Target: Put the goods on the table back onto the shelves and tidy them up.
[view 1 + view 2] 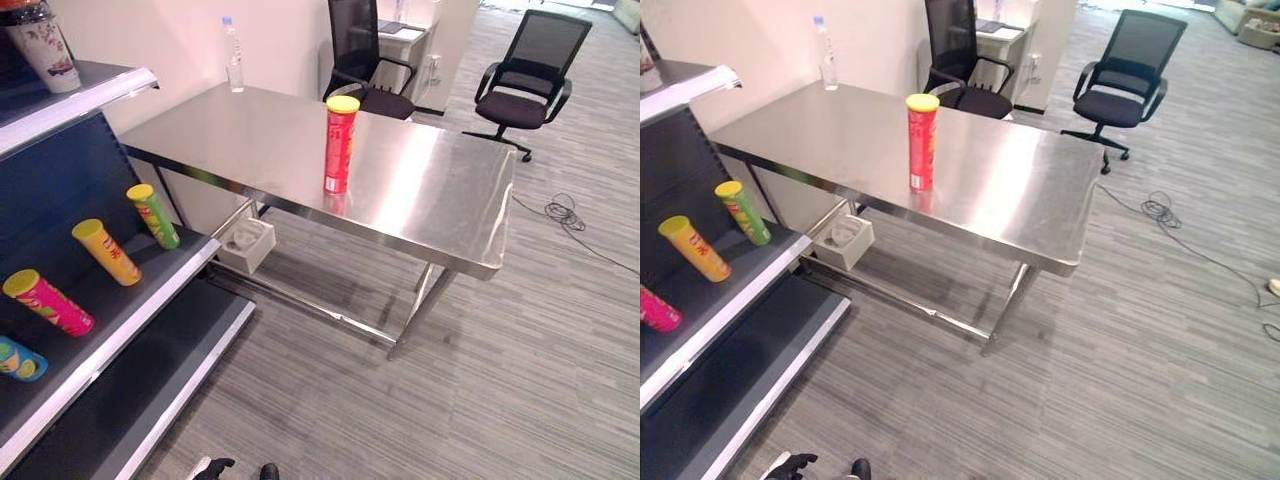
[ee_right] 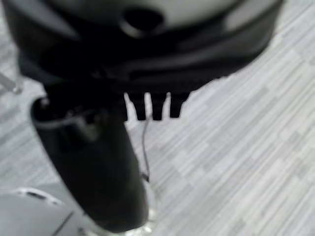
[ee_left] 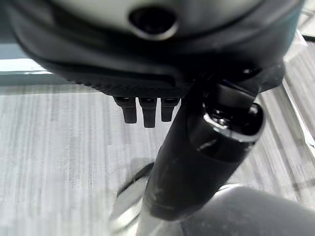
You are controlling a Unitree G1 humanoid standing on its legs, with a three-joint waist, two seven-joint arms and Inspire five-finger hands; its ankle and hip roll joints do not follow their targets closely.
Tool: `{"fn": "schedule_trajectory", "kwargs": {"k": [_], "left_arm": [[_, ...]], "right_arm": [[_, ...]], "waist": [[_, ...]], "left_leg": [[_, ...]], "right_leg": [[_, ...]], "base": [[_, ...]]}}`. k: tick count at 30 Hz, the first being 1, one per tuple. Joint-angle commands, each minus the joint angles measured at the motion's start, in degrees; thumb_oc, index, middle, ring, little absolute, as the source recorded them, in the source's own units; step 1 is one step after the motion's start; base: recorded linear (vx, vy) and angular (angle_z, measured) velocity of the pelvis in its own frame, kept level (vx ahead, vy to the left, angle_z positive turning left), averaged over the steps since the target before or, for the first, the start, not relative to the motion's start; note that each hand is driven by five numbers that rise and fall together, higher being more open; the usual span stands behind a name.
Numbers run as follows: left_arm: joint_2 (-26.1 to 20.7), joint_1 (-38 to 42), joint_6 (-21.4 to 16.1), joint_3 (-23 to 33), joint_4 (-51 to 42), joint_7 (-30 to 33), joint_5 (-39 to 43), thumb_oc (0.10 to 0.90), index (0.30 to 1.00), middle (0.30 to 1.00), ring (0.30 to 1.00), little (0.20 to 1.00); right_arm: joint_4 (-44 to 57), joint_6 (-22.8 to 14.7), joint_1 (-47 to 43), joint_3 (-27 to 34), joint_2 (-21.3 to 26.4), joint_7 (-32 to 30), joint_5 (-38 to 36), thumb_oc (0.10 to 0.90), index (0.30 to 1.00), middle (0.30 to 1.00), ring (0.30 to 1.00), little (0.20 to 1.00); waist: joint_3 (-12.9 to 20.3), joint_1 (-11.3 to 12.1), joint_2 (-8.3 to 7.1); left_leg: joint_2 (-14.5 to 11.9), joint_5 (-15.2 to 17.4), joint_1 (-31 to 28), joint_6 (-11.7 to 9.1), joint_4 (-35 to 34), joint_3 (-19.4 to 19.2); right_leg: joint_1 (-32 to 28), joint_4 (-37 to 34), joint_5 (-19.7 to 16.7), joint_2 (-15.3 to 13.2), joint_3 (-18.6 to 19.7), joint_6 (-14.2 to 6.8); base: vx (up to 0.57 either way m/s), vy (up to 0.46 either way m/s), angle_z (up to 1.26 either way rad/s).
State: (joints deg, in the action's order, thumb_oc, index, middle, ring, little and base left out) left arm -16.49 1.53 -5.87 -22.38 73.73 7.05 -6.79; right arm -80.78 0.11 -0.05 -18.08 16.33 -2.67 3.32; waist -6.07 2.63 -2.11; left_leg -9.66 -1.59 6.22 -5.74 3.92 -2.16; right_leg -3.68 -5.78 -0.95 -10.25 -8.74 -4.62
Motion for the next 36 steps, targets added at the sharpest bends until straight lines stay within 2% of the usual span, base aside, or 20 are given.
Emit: {"fn": "schedule_trajectory", "kwargs": {"k": [1,4,6,7,8,10,12,13,14,15,16,18,19,21,22,23,24,25,30,36], "left_arm": [[7.62,2.54,-3.13,-2.78,-1.53,-1.02,0.40,0.800,0.900,0.900,0.900,0.900],[7.60,2.72,-3.13,-3.84,-1.06,-1.40,-0.96,0.800,0.900,0.900,0.900,0.900],[6.82,3.60,-3.27,-4.65,-0.92,-1.52,-1.96,0.800,0.900,0.900,0.900,0.900],[6.82,3.60,-3.27,-4.66,-0.92,-1.52,-1.96,0.800,0.900,0.900,0.900,0.900],[5.89,3.83,-3.23,-4.08,-0.48,-1.18,-1.75,0.800,0.900,0.900,0.900,0.900],[5.28,3.61,-3.26,-3.06,-0.52,-0.99,-0.71,0.800,0.900,0.900,0.900,0.900],[4.34,3.41,-2.85,-1.42,-0.19,-0.80,1.09,0.800,0.900,0.900,0.900,0.900],[4.32,3.41,-2.85,-1.40,-0.19,-0.81,1.10,0.800,0.900,0.900,0.900,0.900],[3.89,3.50,-2.38,-1.52,0.84,-0.92,0.68,0.800,0.900,0.900,0.900,0.900],[3.32,3.35,-2.15,-1.73,1.07,-0.80,-0.28,0.800,0.900,0.900,0.900,0.900],[3.32,3.35,-2.15,-1.73,1.07,-0.81,-0.28,0.800,0.900,0.900,0.900,0.900],[2.10,2.86,-2.15,-1.19,0.78,-0.72,-0.92,0.800,0.900,0.900,0.900,0.900],[1.30,2.95,-2.32,-0.63,0.33,-0.26,-0.50,0.800,0.900,0.900,0.900,0.900],[0.95,3.69,-2.33,-0.58,-0.08,0.03,-0.05,0.800,0.900,0.900,0.900,0.900],[0.95,3.69,-2.33,-0.58,-0.08,0.03,-0.05,0.800,0.900,0.900,0.900,0.900],[1.05,4.61,-2.37,-0.94,-0.27,0.12,0.08,0.800,0.900,0.900,0.900,0.900],[1.06,4.62,-2.37,-0.94,-0.26,0.12,0.09,0.800,0.900,0.900,0.900,0.900],[1.78,5.65,-2.59,-1.79,-0.64,0.08,0.11,0.800,0.900,0.900,0.900,0.900],[3.30,6.79,-3.12,-6.39,-2.30,-0.85,-3.31,0.800,0.900,0.900,0.900,0.900],[3.83,5.47,-2.24,-5.26,-0.64,-1.46,-3.16,0.800,0.900,0.900,0.900,0.900]], "right_arm": [[-3.48,-0.85,-3.77,3.52,3.17,-0.81,-1.69,0.800,0.900,0.900,0.900,0.900],[-3.36,-0.49,-3.17,4.29,2.99,-0.62,-1.87,0.800,0.900,0.900,0.900,0.900],[-2.67,-0.30,-3.72,4.31,2.14,-0.31,-2.48,0.800,0.900,0.900,0.900,0.900],[-2.67,-0.30,-3.72,4.32,2.14,-0.31,-2.48,0.800,0.900,0.900,0.900,0.900],[-1.32,-0.45,-4.23,3.11,0.98,-0.18,-2.32,0.800,0.900,0.900,0.900,0.900],[0.19,-0.31,-4.89,0.95,0.49,0.02,-0.91,0.800,0.900,0.900,0.900,0.900],[3.57,-0.41,-5.72,-1.21,-0.18,-0.08,0.15,0.800,0.900,0.900,0.900,0.900],[3.61,-0.38,-5.71,-1.23,-0.19,-0.08,0.15,0.800,0.900,0.900,0.900,0.900],[6.35,-0.77,-6.20,-2.63,-0.71,-0.02,-0.21,0.800,0.900,0.900,0.900,0.900],[7.33,-1.08,-5.49,-2.87,-0.94,-0.06,-1.02,0.800,0.900,0.900,0.900,0.900],[7.33,-1.08,-5.49,-2.87,-0.94,-0.06,-1.02,0.800,0.900,0.900,0.900,0.900],[8.46,-1.47,-4.69,-2.80,-0.88,0.08,-2.63,0.800,0.900,0.900,0.900,0.900],[9.38,-2.05,-4.68,-2.77,-0.67,-0.37,-4.08,0.800,0.900,0.900,0.900,0.900],[9.55,-2.44,-4.54,-2.99,-0.65,-0.81,-4.82,0.800,0.900,0.900,0.900,0.900],[9.55,-2.44,-4.54,-2.99,-0.65,-0.80,-4.82,0.800,0.900,0.900,0.900,0.900],[9.24,-2.72,-4.27,-3.02,-0.67,-1.06,-5.75,0.800,0.900,0.900,0.900,0.900],[9.22,-2.74,-4.29,-3.02,-0.66,-1.06,-5.75,0.800,0.900,0.900,0.900,0.900],[8.43,-2.85,-3.94,-2.78,-0.90,-1.25,-6.65,0.800,0.900,0.900,0.900,0.900],[7.61,-2.76,-2.29,-3.14,-1.02,-0.93,-5.99,0.800,0.900,0.900,0.900,0.900],[11.70,-3.08,-3.58,-3.46,0.30,-1.08,-5.42,0.800,0.900,0.900,0.900,0.900]], "waist": [[1.79,2.72,3.87],[2.89,2.16,4.40],[2.80,1.72,3.32],[2.81,1.74,3.29],[2.89,1.51,2.38],[2.90,1.50,1.89],[2.51,1.90,1.57],[2.49,1.93,1.51],[1.85,1.17,1.67],[1.65,0.49,1.29],[1.68,0.50,1.29],[1.26,0.11,1.32],[0.68,-0.01,0.89],[0.12,-0.48,0.47],[0.10,-0.47,0.47],[-0.63,-1.22,0.20],[-0.70,-1.19,0.23],[-1.35,-1.86,0.11],[-0.58,-2.13,0.26],[1.39,-1.73,0.46]], "left_leg": [[-6.91,-4.59,2.18,-3.31,-7.94,5.26],[-5.21,-4.17,1.27,-4.18,-6.62,3.01],[-2.20,-1.75,1.72,-3.39,-3.61,1.24],[-2.17,-1.74,1.74,-3.38,-3.58,1.21],[0.05,-0.13,1.13,-1.84,-3.52,-0.57],[2.45,0.83,0.14,-0.38,-3.97,-1.47],[4.23,1.62,-1.12,1.04,-4.82,-2.70],[4.29,1.62,-1.18,1.08,-4.87,-2.78],[5.03,2.09,-2.15,1.91,-5.11,-4.20],[5.55,1.96,-2.80,2.40,-5.62,-4.82],[5.55,1.95,-2.77,2.40,-5.62,-4.83],[5.99,1.96,-4.03,3.30,-6.85,-5.45],[6.68,1.95,-4.75,3.78,-8.15,-6.96],[7.45,2.06,-5.16,4.16,-8.88,-7.69],[7.45,2.07,-5.18,4.15,-8.88,-7.70],[8.30,2.25,-5.09,4.42,-8.92,-7.44],[8.28,2.33,-5.19,4.41,-8.92,-7.46],[9.02,2.53,-5.25,4.53,-8.92,-6.90],[10.22,3.57,-7.04,4.51,-8.57,-4.92],[9.13,4.71,-10.04,2.86,-7.52,-4.03]], "right_leg": [[0.11,7.13,6.09,-1.55,7.01,-4.65],[-0.83,5.84,3.70,-6.03,7.12,-5.98],[0.49,5.26,-0.67,-10.03,7.66,-7.18],[0.51,5.26,-0.67,-10.06,7.69,-7.19],[2.80,5.70,-5.59,-12.47,8.73,-7.49],[4.82,6.92,-11.82,-14.60,9.10,-7.56],[7.32,8.48,-15.65,-16.11,6.97,-7.02],[7.32,8.44,-15.68,-16.17,7.04,-7.06],[8.35,10.73,-13.45,-14.22,4.23,-6.44],[8.48,10.96,-10.91,-11.37,5.20,-5.81],[8.51,10.97,-10.91,-11.38,5.21,-5.81],[9.03,11.28,-4.03,-5.23,7.88,-4.79],[9.79,11.09,-1.28,-0.47,7.92,-4.29],[10.75,10.94,0.09,4.10,8.09,-3.85],[10.73,10.95,0.09,4.11,8.09,-3.85],[12.09,10.78,0.67,8.32,10.14,-3.65],[12.04,10.88,0.77,8.35,10.16,-3.65],[12.99,10.40,0.48,11.48,12.46,-3.35],[11.10,8.33,-0.43,12.35,12.97,-2.09],[7.28,6.51,-0.01,11.88,10.99,-1.25]], "base": [[0.31,0.445,-0.15],[0.31,0.523,-0.18],[0.13,0.381,-0.17],[0.12,0.393,-0.22],[0.11,0.356,-0.27],[0.12,0.384,-0.46],[0.05,0.243,-0.59],[0.02,0.297,-0.62],[0.02,0.282,-0.64],[0.02,0.280,-0.51],[0.04,0.184,-0.26],[0.03,0.196,0.03],[0.00,0.170,-0.30],[-0.01,0.097,-0.39],[0.02,0.064,-0.15],[0.02,0.040,-0.13],[0.07,0.059,-0.27],[0.05,0.019,-0.19],[0.17,-0.062,0.03],[0.21,-0.107,0.25]]}}
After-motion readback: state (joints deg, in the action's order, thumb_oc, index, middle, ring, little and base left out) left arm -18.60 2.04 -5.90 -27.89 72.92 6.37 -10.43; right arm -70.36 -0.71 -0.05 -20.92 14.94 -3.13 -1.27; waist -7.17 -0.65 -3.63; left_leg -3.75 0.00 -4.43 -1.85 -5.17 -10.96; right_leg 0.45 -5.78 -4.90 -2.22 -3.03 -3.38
